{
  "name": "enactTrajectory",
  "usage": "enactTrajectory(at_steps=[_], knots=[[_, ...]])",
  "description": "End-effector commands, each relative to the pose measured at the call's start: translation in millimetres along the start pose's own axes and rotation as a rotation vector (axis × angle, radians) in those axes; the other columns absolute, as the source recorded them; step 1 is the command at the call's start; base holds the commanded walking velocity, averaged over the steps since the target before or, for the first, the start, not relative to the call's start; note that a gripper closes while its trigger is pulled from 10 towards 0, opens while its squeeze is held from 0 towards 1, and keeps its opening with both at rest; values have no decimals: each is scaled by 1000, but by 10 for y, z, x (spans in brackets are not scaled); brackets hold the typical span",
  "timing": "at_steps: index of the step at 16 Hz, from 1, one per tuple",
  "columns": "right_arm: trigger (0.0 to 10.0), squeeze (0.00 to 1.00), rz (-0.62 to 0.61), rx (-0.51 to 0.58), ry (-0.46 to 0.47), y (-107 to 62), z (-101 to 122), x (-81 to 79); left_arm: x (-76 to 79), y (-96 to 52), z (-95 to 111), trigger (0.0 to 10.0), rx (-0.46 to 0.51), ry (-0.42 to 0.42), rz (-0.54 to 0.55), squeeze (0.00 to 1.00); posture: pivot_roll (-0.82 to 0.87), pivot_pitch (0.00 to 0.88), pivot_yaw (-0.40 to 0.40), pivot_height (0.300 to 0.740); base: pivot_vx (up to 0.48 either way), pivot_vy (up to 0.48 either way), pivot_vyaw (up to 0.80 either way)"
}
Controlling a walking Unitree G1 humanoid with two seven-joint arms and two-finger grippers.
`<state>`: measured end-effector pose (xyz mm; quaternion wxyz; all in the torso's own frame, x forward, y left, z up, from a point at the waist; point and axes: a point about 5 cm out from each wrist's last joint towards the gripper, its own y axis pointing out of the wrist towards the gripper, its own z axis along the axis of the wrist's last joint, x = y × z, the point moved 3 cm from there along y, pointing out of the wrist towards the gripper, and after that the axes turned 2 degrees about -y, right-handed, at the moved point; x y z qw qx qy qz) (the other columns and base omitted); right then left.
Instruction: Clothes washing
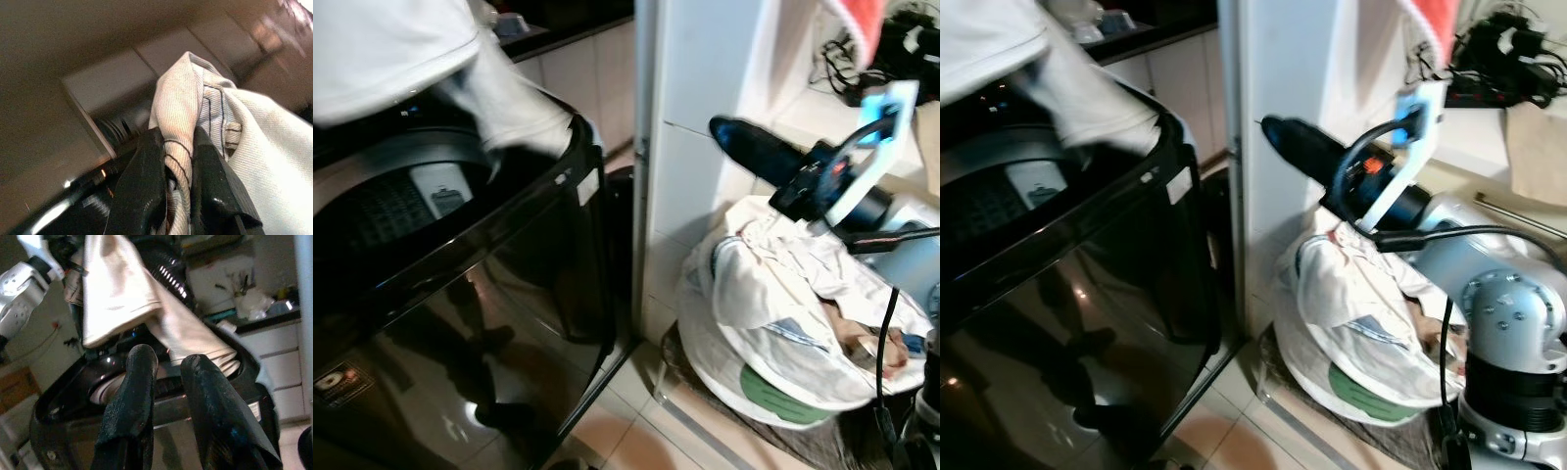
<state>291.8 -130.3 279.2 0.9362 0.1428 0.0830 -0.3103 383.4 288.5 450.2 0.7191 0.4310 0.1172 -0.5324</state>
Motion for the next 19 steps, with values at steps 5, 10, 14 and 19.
enactTrajectory(at_steps=[5, 10, 14, 19], knots=[[10000, 0, 1, -221, -106, -11, -349, -91, 631, -184, -754, 10000, -394, 39, -365, 1000, -36, 0, 67, 740, 0, 0, 0], [10000, 0, -1, -277, -144, -26, -446, -66, 253, -290, -954, 10000, -526, 129, -363, 1000, -24, 0, 52, 740, 0, 0, 0], [10000, 0, -307, -296, -197, -24, -464, 442, 449, -212, -661, 10000, -331, -90, -426, 0, -17, 0, 40, 740, 0, 0, 0], [10000, 1000, -693, -334, -158, -281, -676, 1101, 1586, -503, 109, 10000, 28, -579, -784, 0, -30, 0, 44, 740, 0, 0, 0]])
